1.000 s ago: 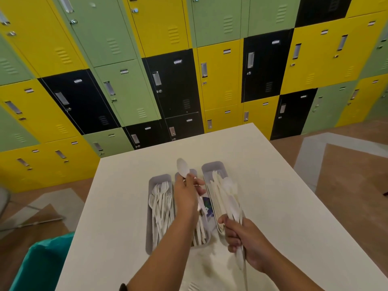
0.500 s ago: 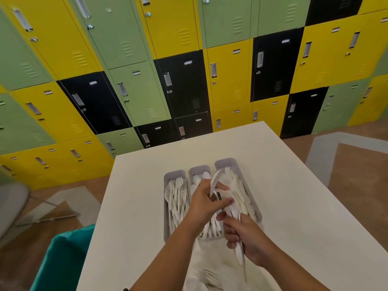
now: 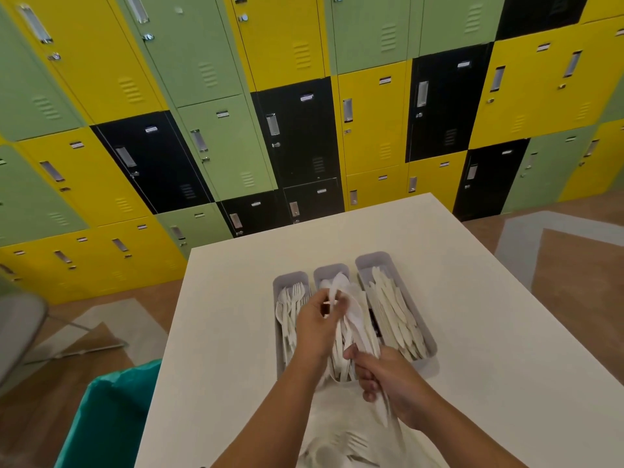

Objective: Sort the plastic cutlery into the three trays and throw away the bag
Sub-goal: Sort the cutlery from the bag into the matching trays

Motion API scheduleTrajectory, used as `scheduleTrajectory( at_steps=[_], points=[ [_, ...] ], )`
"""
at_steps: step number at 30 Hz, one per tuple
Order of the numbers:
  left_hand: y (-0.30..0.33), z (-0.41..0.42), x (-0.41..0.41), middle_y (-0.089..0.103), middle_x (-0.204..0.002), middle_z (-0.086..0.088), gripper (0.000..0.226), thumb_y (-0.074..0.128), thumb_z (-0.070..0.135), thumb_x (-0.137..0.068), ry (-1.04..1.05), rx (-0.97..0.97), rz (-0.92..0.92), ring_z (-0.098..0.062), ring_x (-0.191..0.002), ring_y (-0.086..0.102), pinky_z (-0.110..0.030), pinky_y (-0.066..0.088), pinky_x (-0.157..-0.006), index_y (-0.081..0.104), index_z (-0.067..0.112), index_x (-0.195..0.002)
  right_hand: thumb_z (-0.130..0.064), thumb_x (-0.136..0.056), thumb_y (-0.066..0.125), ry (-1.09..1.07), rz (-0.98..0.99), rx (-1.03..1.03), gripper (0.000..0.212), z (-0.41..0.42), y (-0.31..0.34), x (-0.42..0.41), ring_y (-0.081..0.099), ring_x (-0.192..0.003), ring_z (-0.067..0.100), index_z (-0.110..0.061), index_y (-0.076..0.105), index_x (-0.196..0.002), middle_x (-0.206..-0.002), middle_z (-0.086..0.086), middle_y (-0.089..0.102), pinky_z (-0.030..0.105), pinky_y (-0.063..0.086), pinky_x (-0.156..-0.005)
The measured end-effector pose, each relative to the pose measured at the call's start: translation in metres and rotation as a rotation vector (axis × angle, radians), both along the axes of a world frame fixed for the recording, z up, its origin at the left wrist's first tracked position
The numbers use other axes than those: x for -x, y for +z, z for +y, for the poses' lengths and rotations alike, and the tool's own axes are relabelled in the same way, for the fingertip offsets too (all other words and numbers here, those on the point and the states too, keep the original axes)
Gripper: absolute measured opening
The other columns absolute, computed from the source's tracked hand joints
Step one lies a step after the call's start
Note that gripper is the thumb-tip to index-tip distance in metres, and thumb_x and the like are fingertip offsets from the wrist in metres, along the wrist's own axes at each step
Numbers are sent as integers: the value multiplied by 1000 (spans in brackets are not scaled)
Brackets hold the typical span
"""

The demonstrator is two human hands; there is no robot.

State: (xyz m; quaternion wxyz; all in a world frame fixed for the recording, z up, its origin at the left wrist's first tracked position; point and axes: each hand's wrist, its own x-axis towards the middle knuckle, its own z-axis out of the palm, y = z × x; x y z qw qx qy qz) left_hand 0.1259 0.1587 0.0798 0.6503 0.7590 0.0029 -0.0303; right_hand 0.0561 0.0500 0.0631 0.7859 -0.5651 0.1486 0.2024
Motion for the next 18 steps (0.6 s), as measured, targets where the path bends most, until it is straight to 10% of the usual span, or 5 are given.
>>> scheduleTrajectory(
  at_steps=[7,12,18],
  points=[
    [-1,18,-37,63,-89,-14,9,40,20,-100,389,299,75,-22,-71,62,-25,44,-54,47,22,-94,-16,-97,47,11,6,-10,15,-6,-8,1,31,-40,7,-7,58,-91,-49,-6,35,20,31,-43],
    [-2,13,-40,49,-59,-2,12,62,16,-90,279,393,387,-8,-40,43,-18,38,-39,55,9,-85,-14,-97,45,12,7,10,14,-9,-8,-4,31,-40,6,-9,58,-92,-47,-8,36,20,31,-43],
    [-9,7,-36,52,-65,3,23,73,28,-80,-98,159,537,-8,-49,39,-22,36,-51,62,9,-88,-18,-97,48,97,32,69,16,-11,-8,-6,29,-41,7,-10,59,-89,-48,-7,33,20,28,-45]
  ],
)
